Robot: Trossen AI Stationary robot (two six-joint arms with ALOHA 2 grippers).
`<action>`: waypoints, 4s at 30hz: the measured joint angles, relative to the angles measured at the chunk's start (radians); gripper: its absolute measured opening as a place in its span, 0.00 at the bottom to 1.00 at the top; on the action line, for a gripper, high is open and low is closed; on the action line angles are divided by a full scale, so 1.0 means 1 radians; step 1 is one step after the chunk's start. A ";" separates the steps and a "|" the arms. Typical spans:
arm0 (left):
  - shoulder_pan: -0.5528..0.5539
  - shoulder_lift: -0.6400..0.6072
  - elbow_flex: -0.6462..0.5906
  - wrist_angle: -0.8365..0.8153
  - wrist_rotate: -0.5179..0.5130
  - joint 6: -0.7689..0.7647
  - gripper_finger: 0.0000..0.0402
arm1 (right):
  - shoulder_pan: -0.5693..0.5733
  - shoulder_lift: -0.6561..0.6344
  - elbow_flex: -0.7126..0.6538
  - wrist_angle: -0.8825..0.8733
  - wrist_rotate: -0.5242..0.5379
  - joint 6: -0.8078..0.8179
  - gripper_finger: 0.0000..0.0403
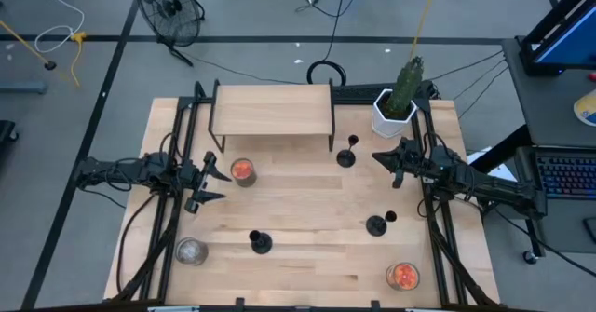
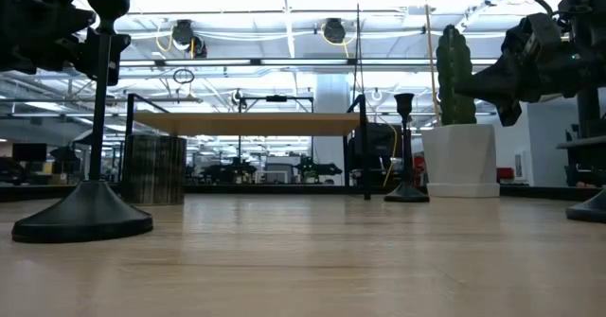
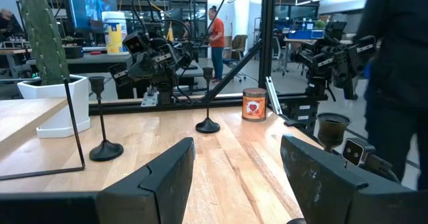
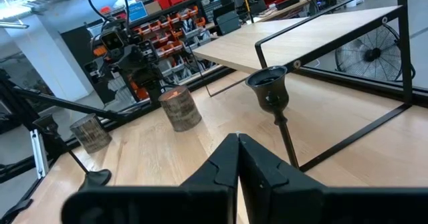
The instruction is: Pick & Place candle stick holders
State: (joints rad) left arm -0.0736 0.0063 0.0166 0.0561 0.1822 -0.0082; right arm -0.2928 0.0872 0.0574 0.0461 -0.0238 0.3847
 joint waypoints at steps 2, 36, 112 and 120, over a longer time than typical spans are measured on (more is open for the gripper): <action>0.000 0.000 0.000 0.000 0.000 0.000 0.58 | 0.000 0.000 0.000 0.005 -0.002 0.034 0.01; 0.001 0.000 0.000 0.077 -0.557 0.254 0.58 | 0.000 0.001 0.000 0.160 0.053 0.127 0.01; -0.059 0.830 0.734 -0.412 -0.194 -1.207 0.58 | 0.000 0.001 0.000 0.162 0.054 0.124 0.01; -0.086 0.958 0.887 -0.861 -0.307 -1.426 0.58 | 0.000 0.001 0.000 0.162 0.054 0.124 0.01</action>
State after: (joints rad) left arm -0.1600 0.9641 0.9033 -0.8054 -0.1246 -1.4340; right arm -0.2928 0.0883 0.0574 0.2085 0.0299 0.5087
